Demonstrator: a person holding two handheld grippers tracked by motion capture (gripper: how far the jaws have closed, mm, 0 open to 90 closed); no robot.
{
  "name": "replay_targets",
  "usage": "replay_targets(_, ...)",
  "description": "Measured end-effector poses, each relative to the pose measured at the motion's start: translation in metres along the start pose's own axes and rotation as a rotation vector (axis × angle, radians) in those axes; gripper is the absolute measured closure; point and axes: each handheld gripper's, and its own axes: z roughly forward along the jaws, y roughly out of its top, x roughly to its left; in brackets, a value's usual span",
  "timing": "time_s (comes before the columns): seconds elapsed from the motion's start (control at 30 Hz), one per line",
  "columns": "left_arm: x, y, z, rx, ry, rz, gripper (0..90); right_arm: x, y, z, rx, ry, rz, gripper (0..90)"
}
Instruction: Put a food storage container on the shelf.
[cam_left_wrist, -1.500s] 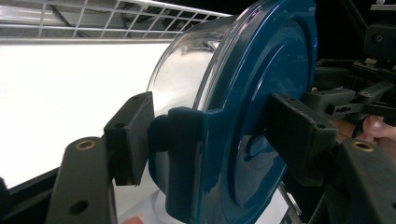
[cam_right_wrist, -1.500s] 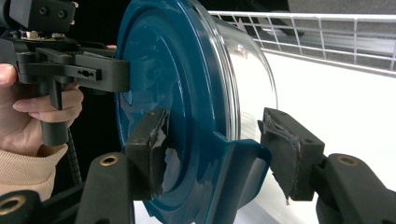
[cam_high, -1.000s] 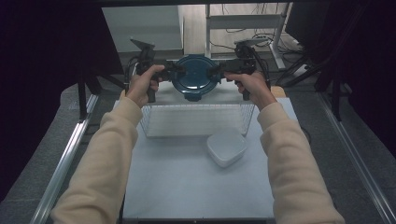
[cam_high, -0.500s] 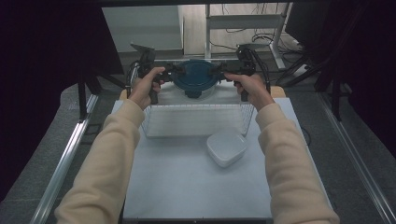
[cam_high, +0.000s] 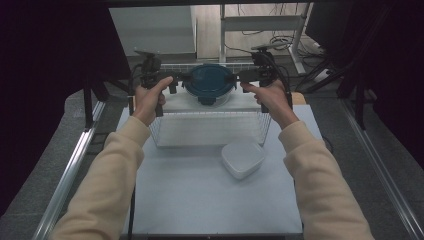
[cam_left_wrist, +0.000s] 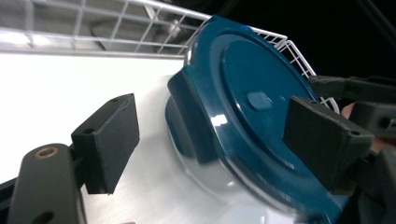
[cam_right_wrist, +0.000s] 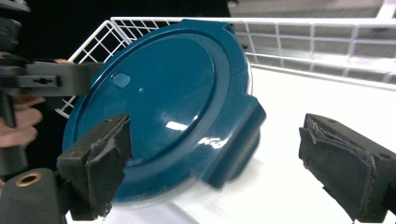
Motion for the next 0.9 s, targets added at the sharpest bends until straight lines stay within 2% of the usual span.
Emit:
replay_targets(0.07,-0.004,-0.006,-0.01,-0.009,-0.001,0.031,18.2,0.0,-0.008,-0.016,-0.039,0.005,-0.034,11.2)
replay_targets(0.1,-0.007,-0.009,-0.016,-0.011,0.006,0.054,18.2,0.0,-0.008,-0.016,-0.039,0.005,-0.034,11.2)
replay_targets(0.2,-0.016,-0.023,-0.032,-0.003,0.042,0.145,18.5,0.0,-0.023,-0.033,-0.055,0.024,-0.075,13.9)
replay_targets(0.37,-0.021,-0.051,-0.053,-0.003,0.035,0.216,19.3,0.007,-0.053,-0.058,-0.063,0.017,-0.164,16.9)
replay_targets(0.4,-0.023,-0.058,-0.057,-0.003,0.037,0.229,19.4,0.008,-0.058,-0.061,-0.067,0.014,-0.18,17.4)
replay_targets(0.43,-0.024,-0.065,-0.061,-0.007,0.037,0.238,20.1,0.011,-0.073,-0.069,-0.068,0.006,-0.211,18.5)
replay_targets(0.47,-0.025,-0.073,-0.065,-0.005,0.034,0.245,20.1,0.011,-0.073,-0.069,-0.068,0.006,-0.211,18.5)
replay_targets(0.5,-0.028,-0.09,-0.07,0.002,0.036,0.262,20.2,0.014,-0.088,-0.074,-0.068,0.0,-0.235,19.1)
replay_targets(0.63,-0.031,-0.127,-0.08,0.023,0.054,0.321,20.7,0.015,-0.118,-0.08,-0.058,0.007,-0.227,20.9)
replay_targets(0.67,-0.031,-0.135,-0.082,0.028,0.064,0.333,20.7,0.015,-0.126,-0.08,-0.054,0.006,-0.228,21.4)
replay_targets(0.7,-0.031,-0.135,-0.082,0.028,0.064,0.333,20.7,0.015,-0.126,-0.08,-0.054,0.006,-0.228,21.4)
replay_targets(0.73,-0.029,-0.152,-0.084,0.035,0.084,0.343,20.9,0.016,-0.14,-0.079,-0.037,-0.016,-0.237,21.9)
replay_targets(0.77,-0.029,-0.152,-0.084,0.035,0.084,0.343,20.8,0.016,-0.14,-0.079,-0.037,-0.016,-0.237,21.9)
replay_targets(0.8,-0.026,-0.168,-0.084,0.05,0.092,0.341,20.8,0.019,-0.155,-0.077,-0.021,-0.022,-0.256,22.2)
replay_targets(0.83,-0.026,-0.168,-0.084,0.05,0.092,0.341,20.9,0.02,-0.163,-0.075,-0.012,-0.023,-0.261,22.2)
replay_targets(0.87,-0.024,-0.176,-0.084,0.054,0.096,0.34,20.9,0.02,-0.163,-0.075,-0.012,-0.023,-0.261,22.2)
replay_targets(0.9,-0.023,-0.182,-0.083,0.062,0.098,0.341,21.2,0.021,-0.17,-0.074,-0.002,-0.022,-0.266,22.3)
